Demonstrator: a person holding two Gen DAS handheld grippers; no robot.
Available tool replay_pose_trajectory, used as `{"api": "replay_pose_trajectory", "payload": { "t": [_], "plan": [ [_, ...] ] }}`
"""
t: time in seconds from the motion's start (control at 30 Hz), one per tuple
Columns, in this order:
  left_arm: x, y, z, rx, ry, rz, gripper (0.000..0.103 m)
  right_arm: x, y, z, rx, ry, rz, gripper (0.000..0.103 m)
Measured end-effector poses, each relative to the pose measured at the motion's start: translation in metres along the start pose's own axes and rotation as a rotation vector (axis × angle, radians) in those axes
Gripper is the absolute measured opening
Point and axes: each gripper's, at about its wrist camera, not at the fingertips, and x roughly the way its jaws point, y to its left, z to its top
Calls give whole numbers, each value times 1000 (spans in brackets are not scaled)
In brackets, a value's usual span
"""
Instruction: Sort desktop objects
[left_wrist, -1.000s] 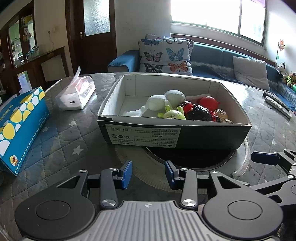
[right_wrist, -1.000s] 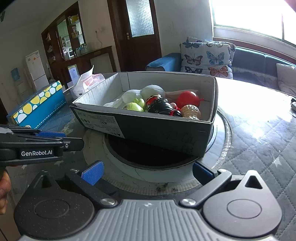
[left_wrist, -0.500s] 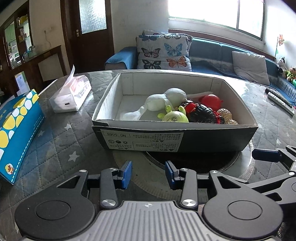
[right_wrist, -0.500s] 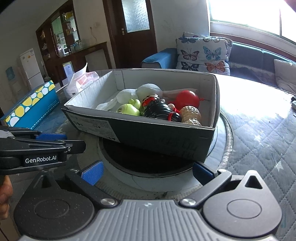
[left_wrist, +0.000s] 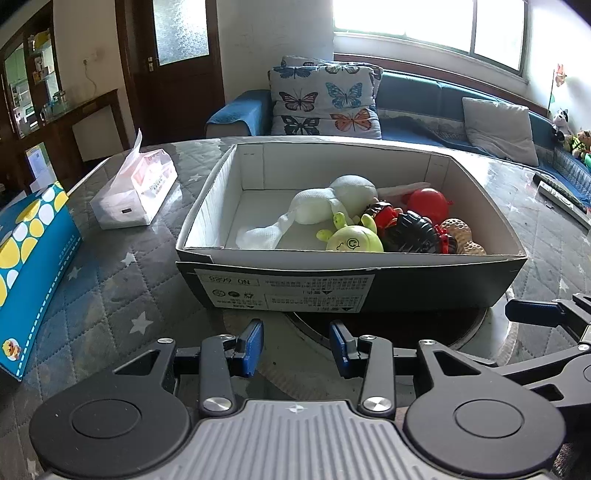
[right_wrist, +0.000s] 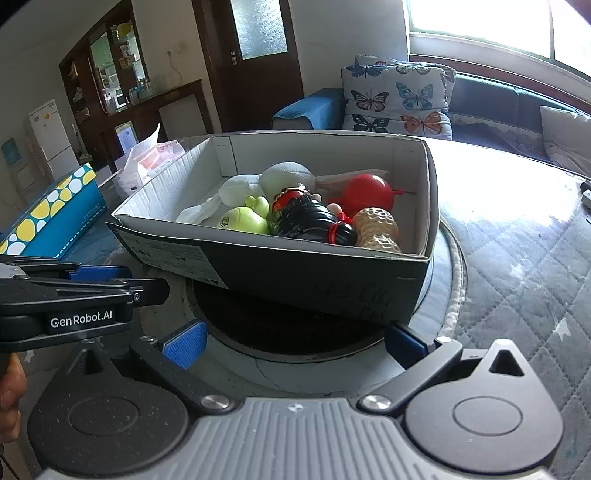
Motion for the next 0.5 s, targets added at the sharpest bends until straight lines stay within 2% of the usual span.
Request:
{"api": "replay_pose_trajectory", "payload": {
  "t": [0.5],
  "plan": [
    [4,4,6,30,0,-11,41,5,3,3,20,4,-26,103]
  ]
}}
